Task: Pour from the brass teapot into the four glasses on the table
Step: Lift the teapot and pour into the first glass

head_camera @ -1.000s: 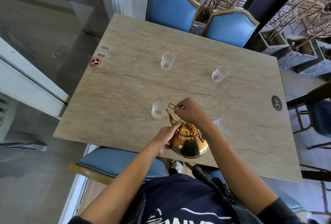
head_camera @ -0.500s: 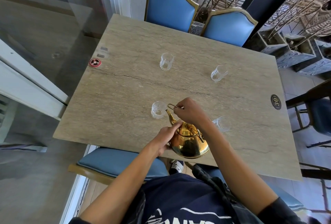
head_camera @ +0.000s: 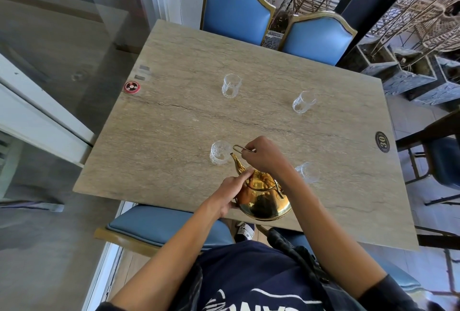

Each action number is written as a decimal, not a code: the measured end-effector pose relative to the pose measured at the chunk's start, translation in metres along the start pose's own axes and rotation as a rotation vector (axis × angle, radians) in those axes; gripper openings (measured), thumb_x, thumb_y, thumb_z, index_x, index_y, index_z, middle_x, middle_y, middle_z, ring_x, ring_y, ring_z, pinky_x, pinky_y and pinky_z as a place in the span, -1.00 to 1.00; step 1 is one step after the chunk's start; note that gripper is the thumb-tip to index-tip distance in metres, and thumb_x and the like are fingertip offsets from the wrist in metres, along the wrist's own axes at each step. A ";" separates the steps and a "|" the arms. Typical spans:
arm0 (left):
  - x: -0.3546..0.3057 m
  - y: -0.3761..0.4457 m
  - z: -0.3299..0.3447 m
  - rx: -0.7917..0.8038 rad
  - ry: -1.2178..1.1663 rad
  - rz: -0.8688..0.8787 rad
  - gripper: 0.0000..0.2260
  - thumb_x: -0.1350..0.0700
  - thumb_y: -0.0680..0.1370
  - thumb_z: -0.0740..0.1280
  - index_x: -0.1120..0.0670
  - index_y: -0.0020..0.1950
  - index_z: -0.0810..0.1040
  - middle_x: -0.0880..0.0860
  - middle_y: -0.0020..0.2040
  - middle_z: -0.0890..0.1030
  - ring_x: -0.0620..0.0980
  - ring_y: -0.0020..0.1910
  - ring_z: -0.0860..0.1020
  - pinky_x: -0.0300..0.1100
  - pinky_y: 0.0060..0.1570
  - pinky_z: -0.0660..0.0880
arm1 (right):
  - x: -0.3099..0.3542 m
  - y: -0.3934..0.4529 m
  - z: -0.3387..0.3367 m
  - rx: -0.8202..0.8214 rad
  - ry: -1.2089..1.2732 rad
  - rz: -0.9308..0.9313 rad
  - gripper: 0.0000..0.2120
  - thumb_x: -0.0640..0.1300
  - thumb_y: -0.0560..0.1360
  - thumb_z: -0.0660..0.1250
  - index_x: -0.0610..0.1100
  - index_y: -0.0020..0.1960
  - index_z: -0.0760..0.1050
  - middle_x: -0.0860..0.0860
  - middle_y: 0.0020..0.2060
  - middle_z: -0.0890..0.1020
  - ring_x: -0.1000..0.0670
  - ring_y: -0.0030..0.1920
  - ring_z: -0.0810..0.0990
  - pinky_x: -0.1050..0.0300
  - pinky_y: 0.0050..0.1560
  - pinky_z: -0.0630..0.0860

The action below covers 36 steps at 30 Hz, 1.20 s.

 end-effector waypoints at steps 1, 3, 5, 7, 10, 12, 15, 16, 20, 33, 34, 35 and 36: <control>0.000 0.000 0.000 -0.001 -0.003 0.000 -0.52 -0.36 0.52 0.37 0.07 0.02 0.65 0.05 -0.18 0.71 0.07 -0.05 0.67 -0.06 -0.11 0.61 | 0.000 0.000 0.000 0.001 0.006 0.000 -0.71 -0.14 0.51 0.30 -0.36 -0.08 0.68 -0.12 -0.37 0.53 -0.02 -0.41 0.35 0.15 -0.42 0.25; 0.000 -0.001 0.000 -0.002 -0.003 0.003 -0.51 -0.36 0.53 0.37 0.08 0.02 0.66 0.05 -0.18 0.71 0.06 -0.07 0.67 -0.08 -0.12 0.60 | 0.000 0.000 0.001 0.002 0.012 0.000 -0.71 -0.15 0.51 0.29 -0.36 -0.07 0.68 -0.16 -0.38 0.55 -0.02 -0.42 0.35 0.15 -0.42 0.25; 0.000 0.000 0.000 -0.005 -0.002 0.007 -0.52 -0.35 0.53 0.36 0.08 0.01 0.67 0.05 -0.19 0.71 0.06 -0.07 0.67 -0.07 -0.09 0.59 | 0.001 0.000 0.001 0.003 0.014 0.000 -0.71 -0.15 0.52 0.30 -0.36 -0.06 0.68 -0.22 -0.35 0.60 -0.01 -0.42 0.36 0.16 -0.43 0.25; 0.000 0.000 -0.001 -0.007 -0.003 0.007 -0.51 -0.35 0.53 0.36 0.08 0.02 0.67 0.06 -0.15 0.71 0.07 -0.04 0.67 -0.04 -0.04 0.60 | 0.002 0.000 0.001 0.005 0.016 -0.001 -0.71 -0.15 0.52 0.30 -0.35 -0.06 0.68 -0.22 -0.34 0.60 -0.01 -0.42 0.35 0.16 -0.43 0.24; 0.002 0.001 -0.002 -0.002 -0.002 0.004 -0.50 -0.35 0.53 0.37 0.09 0.06 0.67 0.07 -0.10 0.72 0.08 0.01 0.67 0.07 0.16 0.61 | 0.003 -0.001 0.000 -0.001 0.001 -0.004 -0.72 -0.16 0.51 0.30 -0.36 -0.06 0.68 -0.15 -0.40 0.51 0.00 -0.45 0.31 0.18 -0.45 0.21; 0.002 0.001 -0.003 -0.009 0.000 0.007 -0.49 -0.35 0.53 0.37 0.11 0.07 0.67 0.08 -0.10 0.72 0.08 0.00 0.67 0.10 0.23 0.58 | 0.004 -0.002 0.000 -0.002 -0.001 -0.002 -0.72 -0.16 0.51 0.30 -0.35 -0.05 0.69 -0.12 -0.40 0.50 0.00 -0.45 0.31 0.18 -0.45 0.21; 0.002 0.001 -0.004 -0.023 0.004 0.011 -0.43 -0.36 0.52 0.38 0.15 0.12 0.69 0.13 -0.04 0.74 0.10 0.01 0.68 0.14 0.28 0.57 | 0.006 -0.003 0.000 0.001 -0.003 0.000 -0.73 -0.16 0.50 0.30 -0.34 -0.09 0.69 -0.10 -0.42 0.46 0.00 -0.45 0.30 0.18 -0.44 0.20; 0.003 0.000 -0.005 -0.023 0.005 0.008 -0.41 -0.36 0.52 0.38 0.16 0.14 0.69 0.15 0.01 0.74 0.10 0.03 0.69 0.14 0.28 0.58 | 0.007 -0.003 0.000 0.003 -0.004 0.000 -0.73 -0.16 0.50 0.30 -0.34 -0.10 0.68 -0.10 -0.42 0.45 0.00 -0.45 0.30 0.18 -0.44 0.20; 0.003 -0.002 -0.005 -0.046 -0.010 -0.007 -0.36 -0.35 0.51 0.40 0.22 0.20 0.70 0.13 -0.07 0.74 0.08 -0.06 0.69 0.10 0.22 0.59 | 0.009 -0.005 0.000 -0.005 -0.023 -0.008 -0.73 -0.17 0.49 0.29 -0.35 -0.18 0.66 -0.10 -0.44 0.42 -0.02 -0.44 0.30 0.16 -0.42 0.19; 0.001 -0.003 -0.022 -0.088 0.065 -0.007 -0.50 -0.28 0.53 0.43 0.16 0.13 0.67 0.12 -0.07 0.73 0.08 -0.09 0.69 -0.05 0.00 0.59 | 0.005 -0.016 0.010 -0.035 0.015 -0.025 -0.69 -0.15 0.55 0.24 -0.34 0.00 0.67 -0.26 -0.18 0.72 -0.10 -0.34 0.55 0.10 -0.39 0.40; 0.000 -0.002 -0.024 -0.097 0.070 -0.003 -0.48 -0.26 0.52 0.45 0.17 0.17 0.67 0.15 -0.01 0.75 0.08 -0.08 0.70 -0.07 -0.02 0.59 | 0.003 -0.018 0.011 -0.041 0.041 -0.020 -0.69 -0.15 0.55 0.23 -0.35 0.01 0.66 -0.27 -0.13 0.72 -0.12 -0.32 0.58 0.06 -0.36 0.44; -0.001 -0.002 -0.026 -0.106 0.081 0.003 -0.49 -0.25 0.52 0.47 0.17 0.19 0.67 0.17 0.05 0.75 0.07 -0.07 0.71 -0.07 -0.04 0.61 | 0.001 -0.019 0.013 -0.047 0.059 -0.012 -0.69 -0.15 0.55 0.22 -0.34 0.01 0.66 -0.27 -0.12 0.72 -0.10 -0.32 0.57 0.07 -0.35 0.43; -0.003 -0.002 -0.027 -0.114 0.091 0.010 -0.50 -0.24 0.51 0.48 0.16 0.20 0.67 0.18 0.09 0.75 0.06 -0.07 0.71 -0.07 -0.05 0.62 | -0.001 -0.021 0.014 -0.054 0.076 -0.004 -0.69 -0.15 0.56 0.22 -0.33 0.00 0.66 -0.27 -0.13 0.72 -0.07 -0.33 0.55 0.10 -0.34 0.41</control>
Point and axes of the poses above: each hand's wrist, its own y-axis towards the middle knuckle, its own z-axis out of the palm, x = y × z, the point moved 2 cm from there along y, towards the middle knuckle
